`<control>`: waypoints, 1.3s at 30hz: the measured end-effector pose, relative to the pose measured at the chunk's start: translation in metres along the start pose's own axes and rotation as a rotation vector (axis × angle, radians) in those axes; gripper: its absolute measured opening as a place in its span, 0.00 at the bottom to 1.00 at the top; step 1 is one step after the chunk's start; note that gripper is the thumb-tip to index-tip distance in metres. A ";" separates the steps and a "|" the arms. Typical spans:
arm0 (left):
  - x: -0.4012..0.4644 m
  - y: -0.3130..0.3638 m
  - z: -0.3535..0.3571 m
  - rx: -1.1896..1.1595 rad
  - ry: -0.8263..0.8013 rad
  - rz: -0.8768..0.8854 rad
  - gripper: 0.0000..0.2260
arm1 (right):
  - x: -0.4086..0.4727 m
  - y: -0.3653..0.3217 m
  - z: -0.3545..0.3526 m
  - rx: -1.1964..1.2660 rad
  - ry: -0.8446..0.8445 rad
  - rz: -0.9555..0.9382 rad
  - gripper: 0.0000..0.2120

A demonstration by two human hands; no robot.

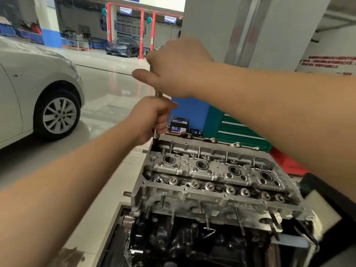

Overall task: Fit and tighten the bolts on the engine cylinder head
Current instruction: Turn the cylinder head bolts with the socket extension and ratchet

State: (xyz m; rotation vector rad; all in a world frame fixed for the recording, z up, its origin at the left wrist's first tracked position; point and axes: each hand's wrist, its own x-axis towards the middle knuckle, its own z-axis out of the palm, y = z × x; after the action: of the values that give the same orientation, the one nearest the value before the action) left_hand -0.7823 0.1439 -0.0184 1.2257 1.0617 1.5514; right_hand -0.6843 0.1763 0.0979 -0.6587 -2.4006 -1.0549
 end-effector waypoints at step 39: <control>-0.012 -0.006 0.025 0.249 0.397 0.078 0.18 | 0.003 -0.012 0.006 -0.147 -0.149 0.217 0.16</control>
State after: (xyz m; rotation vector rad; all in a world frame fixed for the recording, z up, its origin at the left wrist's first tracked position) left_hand -0.7553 0.1365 -0.0232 1.1579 1.5150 1.8113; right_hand -0.6949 0.1745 0.0898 -1.0581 -2.3228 -1.1308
